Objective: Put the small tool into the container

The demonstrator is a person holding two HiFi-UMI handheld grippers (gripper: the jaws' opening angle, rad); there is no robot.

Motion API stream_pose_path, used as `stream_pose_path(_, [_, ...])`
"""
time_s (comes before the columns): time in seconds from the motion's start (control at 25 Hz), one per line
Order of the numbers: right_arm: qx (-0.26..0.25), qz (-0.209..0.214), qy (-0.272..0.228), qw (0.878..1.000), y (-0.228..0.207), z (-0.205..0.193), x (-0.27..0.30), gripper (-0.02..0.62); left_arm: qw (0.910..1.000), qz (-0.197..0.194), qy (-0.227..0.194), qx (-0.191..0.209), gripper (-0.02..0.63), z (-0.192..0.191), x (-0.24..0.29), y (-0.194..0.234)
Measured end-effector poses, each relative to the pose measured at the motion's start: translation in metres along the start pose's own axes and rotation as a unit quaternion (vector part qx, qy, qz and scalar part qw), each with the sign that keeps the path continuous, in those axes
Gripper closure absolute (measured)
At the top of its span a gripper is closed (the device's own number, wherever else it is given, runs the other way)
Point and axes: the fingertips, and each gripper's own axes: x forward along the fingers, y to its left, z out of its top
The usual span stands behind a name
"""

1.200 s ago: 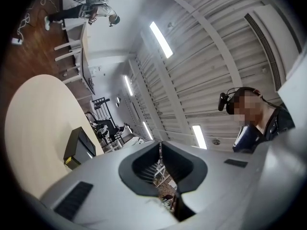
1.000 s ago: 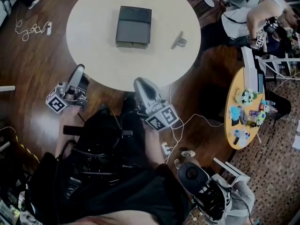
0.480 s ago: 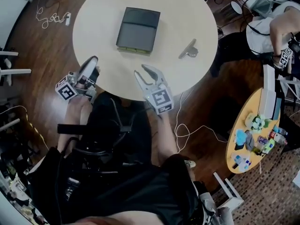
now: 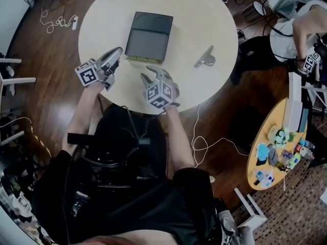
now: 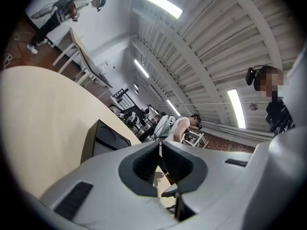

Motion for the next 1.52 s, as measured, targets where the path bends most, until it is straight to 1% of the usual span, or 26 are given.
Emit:
stream_pose_path(0.04, [-0.015, 0.000, 0.018, 1.000, -0.002, -0.002, 0.009, 0.448, 0.9999, -0.005, 0.011, -0.004, 0.598, -0.002, 0.012, 0.010])
stream_pose_path(0.16, [-0.042, 0.008, 0.059, 0.997, -0.005, -0.007, 0.037, 0.448, 0.9976, 0.011, 0.068, 0.000, 0.598, -0.012, 0.042, 0.046])
stream_pose_path(0.24, [-0.056, 0.015, 0.086, 0.995, -0.006, -0.012, 0.055, 0.448, 0.9935, 0.002, 0.114, 0.008, 0.598, -0.026, 0.061, 0.060])
stream_pose_path(0.36, [-0.077, 0.021, 0.127, 0.989, -0.007, -0.022, 0.080, 0.448, 0.9845, -0.017, 0.174, 0.019, 0.598, -0.047, 0.079, 0.070])
stream_pose_path(0.56, [-0.111, 0.008, 0.182, 0.977, -0.010, -0.030, 0.107, 0.448, 0.9728, -0.042, 0.228, 0.002, 0.598, -0.068, 0.083, 0.082])
stream_pose_path(0.64, [-0.126, 0.014, 0.200, 0.972, -0.007, -0.034, 0.115, 0.448, 0.9728, -0.051, 0.225, -0.015, 0.598, -0.067, 0.082, 0.083])
stream_pose_path(0.72, [-0.141, 0.020, 0.214, 0.966, -0.005, -0.038, 0.119, 0.450, 0.9746, -0.059, 0.211, -0.044, 0.603, -0.064, 0.083, 0.085])
stream_pose_path(0.76, [-0.148, 0.019, 0.219, 0.964, -0.005, -0.040, 0.119, 0.475, 0.9751, -0.062, 0.205, -0.057, 0.604, -0.062, 0.084, 0.085])
stream_pose_path(0.8, [-0.151, 0.017, 0.222, 0.963, -0.005, -0.042, 0.118, 0.484, 0.9753, -0.063, 0.200, -0.069, 0.604, -0.062, 0.085, 0.085])
stream_pose_path(0.88, [-0.154, 0.016, 0.225, 0.962, -0.005, -0.042, 0.116, 0.520, 0.9759, -0.060, 0.194, -0.081, 0.606, -0.061, 0.084, 0.087])
stream_pose_path(0.96, [-0.156, 0.014, 0.227, 0.961, -0.009, -0.042, 0.116, 0.562, 0.9769, -0.054, 0.189, -0.082, 0.606, -0.060, 0.084, 0.091])
stream_pose_path(1.0, [-0.157, 0.015, 0.228, 0.961, -0.013, -0.040, 0.117, 0.566, 0.9777, -0.052, 0.186, -0.081, 0.606, -0.059, 0.085, 0.093])
stream_pose_path(1.08, [-0.161, 0.018, 0.230, 0.960, -0.015, -0.039, 0.117, 0.565, 0.9789, -0.049, 0.182, -0.079, 0.606, -0.058, 0.086, 0.096])
stream_pose_path(1.24, [-0.170, 0.029, 0.232, 0.957, -0.003, -0.040, 0.113, 0.566, 0.9769, -0.050, 0.188, -0.088, 0.606, -0.064, 0.083, 0.091])
stream_pose_path(1.52, [-0.180, 0.056, 0.229, 0.955, 0.033, -0.046, 0.096, 0.569, 0.9785, -0.043, 0.185, -0.081, 0.607, -0.063, 0.083, 0.091])
